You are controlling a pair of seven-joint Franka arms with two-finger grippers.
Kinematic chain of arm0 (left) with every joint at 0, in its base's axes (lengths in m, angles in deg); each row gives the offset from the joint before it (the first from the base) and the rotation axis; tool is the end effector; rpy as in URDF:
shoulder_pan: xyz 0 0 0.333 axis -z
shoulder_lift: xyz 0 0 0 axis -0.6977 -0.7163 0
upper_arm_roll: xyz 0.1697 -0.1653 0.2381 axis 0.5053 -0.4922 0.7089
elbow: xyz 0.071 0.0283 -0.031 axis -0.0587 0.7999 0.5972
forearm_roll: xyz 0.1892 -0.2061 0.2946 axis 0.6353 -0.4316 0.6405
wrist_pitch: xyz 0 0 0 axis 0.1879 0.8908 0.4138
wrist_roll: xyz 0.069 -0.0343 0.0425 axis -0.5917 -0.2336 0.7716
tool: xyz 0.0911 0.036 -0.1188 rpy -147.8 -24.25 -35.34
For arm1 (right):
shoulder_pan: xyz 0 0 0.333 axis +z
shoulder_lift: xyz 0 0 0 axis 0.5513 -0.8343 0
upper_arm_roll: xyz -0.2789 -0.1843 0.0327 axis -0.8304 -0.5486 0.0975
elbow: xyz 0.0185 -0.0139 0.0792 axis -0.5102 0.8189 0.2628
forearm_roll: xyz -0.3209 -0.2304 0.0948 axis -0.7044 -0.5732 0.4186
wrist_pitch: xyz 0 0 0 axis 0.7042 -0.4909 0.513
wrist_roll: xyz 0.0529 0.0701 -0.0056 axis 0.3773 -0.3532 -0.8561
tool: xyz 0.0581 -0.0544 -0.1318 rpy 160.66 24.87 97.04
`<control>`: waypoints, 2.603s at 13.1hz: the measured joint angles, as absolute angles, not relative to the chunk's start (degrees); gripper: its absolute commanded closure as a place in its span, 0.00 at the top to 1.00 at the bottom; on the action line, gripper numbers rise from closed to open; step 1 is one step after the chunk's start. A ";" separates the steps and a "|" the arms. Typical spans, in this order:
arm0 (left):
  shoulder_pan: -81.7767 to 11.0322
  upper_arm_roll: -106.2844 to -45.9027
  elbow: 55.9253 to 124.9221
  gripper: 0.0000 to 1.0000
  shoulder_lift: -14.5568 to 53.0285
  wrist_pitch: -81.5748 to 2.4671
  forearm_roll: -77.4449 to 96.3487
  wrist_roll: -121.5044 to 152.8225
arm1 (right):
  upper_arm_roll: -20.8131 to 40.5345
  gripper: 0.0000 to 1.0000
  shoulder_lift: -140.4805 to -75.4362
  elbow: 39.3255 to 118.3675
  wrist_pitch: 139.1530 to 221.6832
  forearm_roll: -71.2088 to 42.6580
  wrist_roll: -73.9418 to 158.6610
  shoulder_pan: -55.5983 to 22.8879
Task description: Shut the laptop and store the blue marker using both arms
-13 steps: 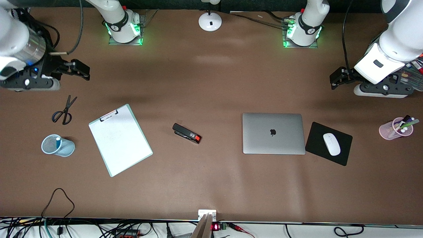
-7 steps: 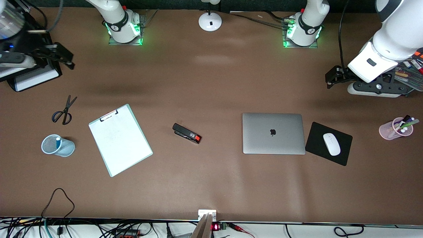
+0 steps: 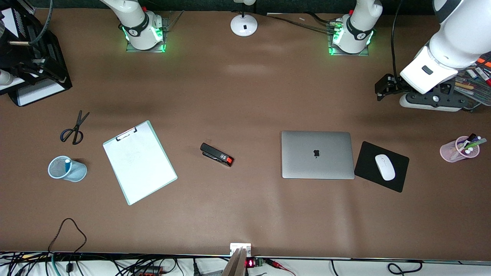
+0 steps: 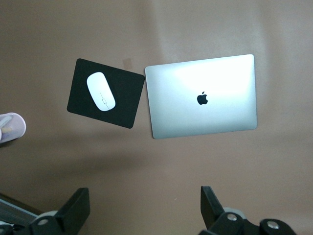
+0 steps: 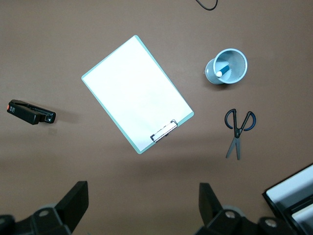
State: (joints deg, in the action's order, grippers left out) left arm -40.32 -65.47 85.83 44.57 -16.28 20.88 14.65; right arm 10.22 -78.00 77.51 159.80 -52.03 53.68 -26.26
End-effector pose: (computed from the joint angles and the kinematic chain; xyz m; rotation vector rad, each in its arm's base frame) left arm 0.5612 -0.1081 0.5580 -3.0912 0.1699 0.0333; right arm 0.5414 0.0154 0.6032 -3.1375 0.1128 -0.1015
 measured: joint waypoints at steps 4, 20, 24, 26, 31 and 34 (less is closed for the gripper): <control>-40.64 -66.02 85.72 1.00 44.58 -15.11 20.88 14.75 | 9.41 1.00 -78.28 77.50 159.93 -52.01 45.46 -26.85; -40.88 -66.00 85.60 1.00 44.58 -14.85 20.88 14.75 | 9.27 1.00 -78.59 76.12 159.74 -51.29 50.11 -27.26; -40.88 -65.99 85.59 1.00 44.58 -14.84 20.88 14.74 | 9.37 1.00 -78.82 76.10 155.86 -51.15 50.10 -27.19; -40.90 -65.96 85.59 1.00 44.58 -14.84 20.88 14.75 | 9.37 1.00 -79.04 76.10 155.06 -51.15 50.10 -27.19; -40.97 -65.91 85.59 1.00 44.58 -14.75 20.88 14.75 | 9.37 1.00 -79.24 76.10 154.18 -51.15 49.19 -27.20; -41.87 -65.62 85.59 1.00 44.58 -14.57 20.88 14.67 | 9.33 1.00 -79.24 76.10 154.08 -51.15 49.13 -27.23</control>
State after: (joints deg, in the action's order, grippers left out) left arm -41.87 -65.62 85.59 44.58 -14.57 20.88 14.67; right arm 9.33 -79.24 76.10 154.08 -51.15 49.13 -27.23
